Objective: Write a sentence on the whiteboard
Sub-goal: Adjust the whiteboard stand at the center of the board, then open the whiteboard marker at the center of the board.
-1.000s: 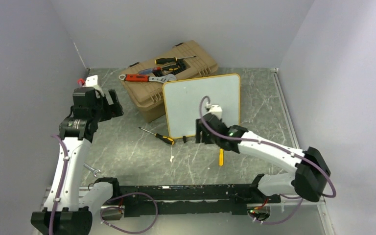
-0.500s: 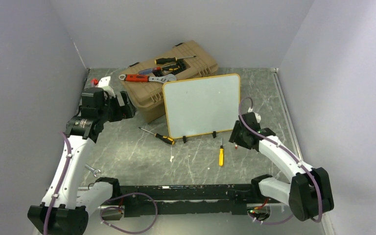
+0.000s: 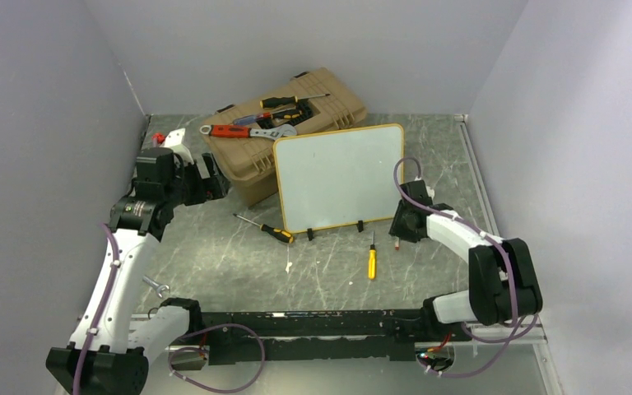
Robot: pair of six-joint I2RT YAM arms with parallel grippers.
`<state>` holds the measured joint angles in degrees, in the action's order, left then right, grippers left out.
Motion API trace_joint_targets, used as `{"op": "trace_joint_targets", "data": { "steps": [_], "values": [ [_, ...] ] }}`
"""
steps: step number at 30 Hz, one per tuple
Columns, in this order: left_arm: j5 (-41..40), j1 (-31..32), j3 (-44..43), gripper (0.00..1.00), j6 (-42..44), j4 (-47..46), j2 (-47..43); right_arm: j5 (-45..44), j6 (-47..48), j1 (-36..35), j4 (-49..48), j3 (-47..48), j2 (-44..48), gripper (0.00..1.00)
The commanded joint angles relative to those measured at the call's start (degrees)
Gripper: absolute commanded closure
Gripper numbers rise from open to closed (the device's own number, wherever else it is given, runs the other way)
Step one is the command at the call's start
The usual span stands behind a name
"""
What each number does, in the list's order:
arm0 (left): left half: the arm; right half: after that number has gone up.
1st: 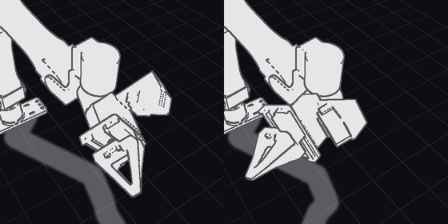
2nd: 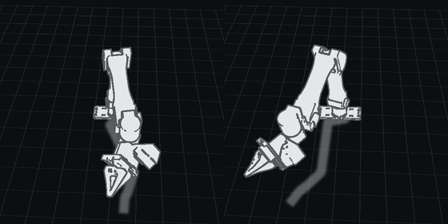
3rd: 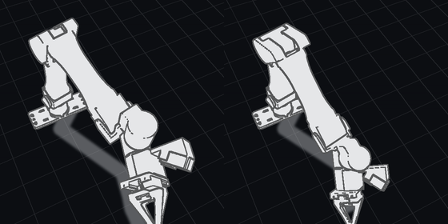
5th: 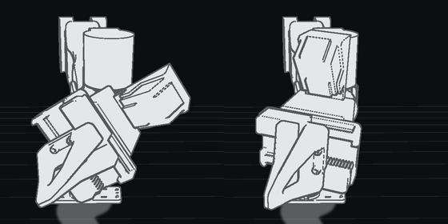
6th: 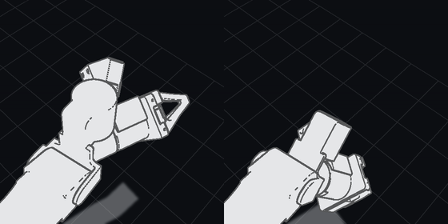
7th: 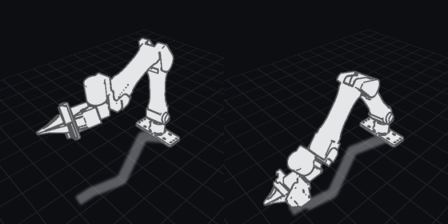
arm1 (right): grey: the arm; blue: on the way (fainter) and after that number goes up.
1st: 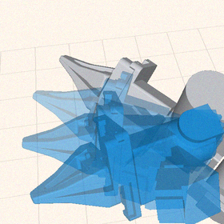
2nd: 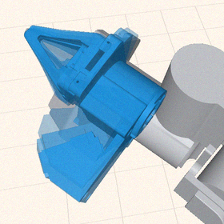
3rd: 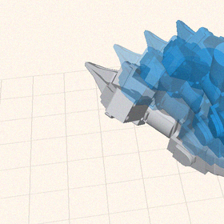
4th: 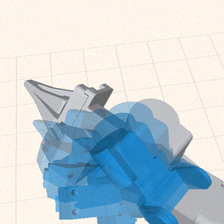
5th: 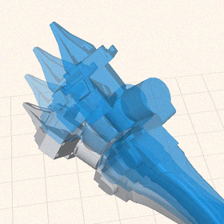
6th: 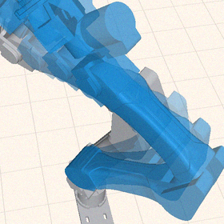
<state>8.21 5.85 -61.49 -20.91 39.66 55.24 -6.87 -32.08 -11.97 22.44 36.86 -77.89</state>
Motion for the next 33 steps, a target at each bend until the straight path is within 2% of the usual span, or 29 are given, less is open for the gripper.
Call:
{"op": "trace_joint_targets", "data": {
  "steps": [1, 11, 19, 23, 27, 30, 33],
  "values": [
    [1.4, 0.3, -1.7, 0.05, -1.0, -1.6, 0.0, -4.6, 0.3, 1.2, -0.3, 2.0, -1.6, 0.68],
    [0.2, 0.3, -1.4, 0.04, -0.7, -1.2, -0.7, -2.1, -1.5, 10.1, 0.9, 0.9, 2.3, 1.0],
    [1.7, 0.3, -4.5, 0.04, -2.4, -1.9, 0.4, -5.7, 0.6, 11.4, 7.4, 10.4, 16.7, 1.0],
    [6.0, 0.5, -6.9, 0.05, -5.6, -4.3, 2.1, 4.2, 5.7, 10.4, 2.9, 15.9, 23.5, 1.0],
    [12.5, 1.4, -9.7, 0.11, -10.7, -8.2, 4.6, 12.6, 10.2, 2.2, 0.4, 23.4, 22.5, 1.0],
    [15.9, 3.8, -11.2, 0.11, -15.5, -12.1, 5.9, 12.1, 12.8, -10.7, 0.9, 29.6, 17.8, 1.0],
    [18.5, 6.1, -10.5, 0.1, -21.5, -17.6, 6.1, 13.9, 11.7, -18.9, -1.4, 32.8, 14.6, 1.0]
  ]
}}
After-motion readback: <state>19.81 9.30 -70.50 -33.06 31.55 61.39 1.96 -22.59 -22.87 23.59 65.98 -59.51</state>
